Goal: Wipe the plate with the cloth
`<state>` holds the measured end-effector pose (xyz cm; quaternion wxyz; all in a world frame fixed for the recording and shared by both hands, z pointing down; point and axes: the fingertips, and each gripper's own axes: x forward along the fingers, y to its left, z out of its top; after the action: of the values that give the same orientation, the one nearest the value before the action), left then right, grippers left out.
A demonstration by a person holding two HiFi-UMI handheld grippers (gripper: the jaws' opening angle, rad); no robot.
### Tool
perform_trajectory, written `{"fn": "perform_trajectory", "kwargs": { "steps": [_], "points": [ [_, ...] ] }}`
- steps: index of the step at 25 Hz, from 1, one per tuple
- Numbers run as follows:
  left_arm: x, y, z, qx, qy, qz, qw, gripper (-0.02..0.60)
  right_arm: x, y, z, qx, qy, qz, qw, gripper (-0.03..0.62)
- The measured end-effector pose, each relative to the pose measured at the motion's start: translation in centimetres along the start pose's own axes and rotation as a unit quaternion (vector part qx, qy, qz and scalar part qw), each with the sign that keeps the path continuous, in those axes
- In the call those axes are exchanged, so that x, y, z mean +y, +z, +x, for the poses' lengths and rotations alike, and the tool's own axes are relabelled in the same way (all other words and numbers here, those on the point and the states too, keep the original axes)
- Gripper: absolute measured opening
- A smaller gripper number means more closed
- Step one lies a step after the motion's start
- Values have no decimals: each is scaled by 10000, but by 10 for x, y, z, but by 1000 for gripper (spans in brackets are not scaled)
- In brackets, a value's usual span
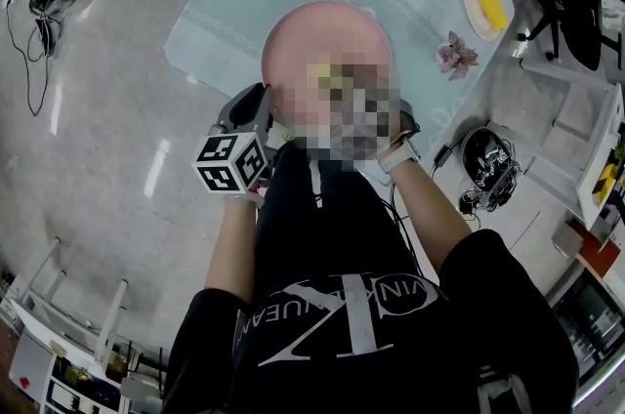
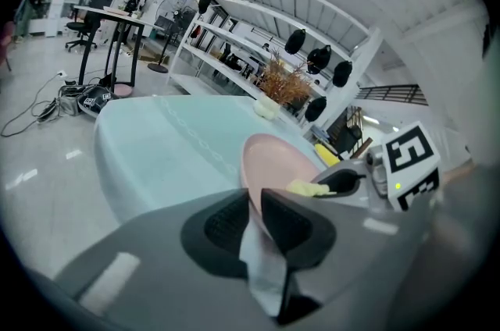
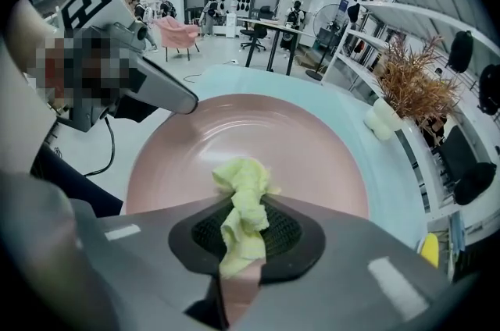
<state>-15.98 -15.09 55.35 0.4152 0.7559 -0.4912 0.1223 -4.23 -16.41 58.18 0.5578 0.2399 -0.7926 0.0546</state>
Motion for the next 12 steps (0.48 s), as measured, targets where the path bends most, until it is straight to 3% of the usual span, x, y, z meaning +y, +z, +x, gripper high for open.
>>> {"fn": "perform_trajectory", "kwargs": {
  "steps": [6,12],
  "points": [
    [1,0,-1,-15,-10,-33,10000,0,20,17,3,-210,268,-70,9994,67],
    [1,0,0,-22,-3,-13,10000,0,13,40,13,-555,314,-210,9977,69]
  ]
}}
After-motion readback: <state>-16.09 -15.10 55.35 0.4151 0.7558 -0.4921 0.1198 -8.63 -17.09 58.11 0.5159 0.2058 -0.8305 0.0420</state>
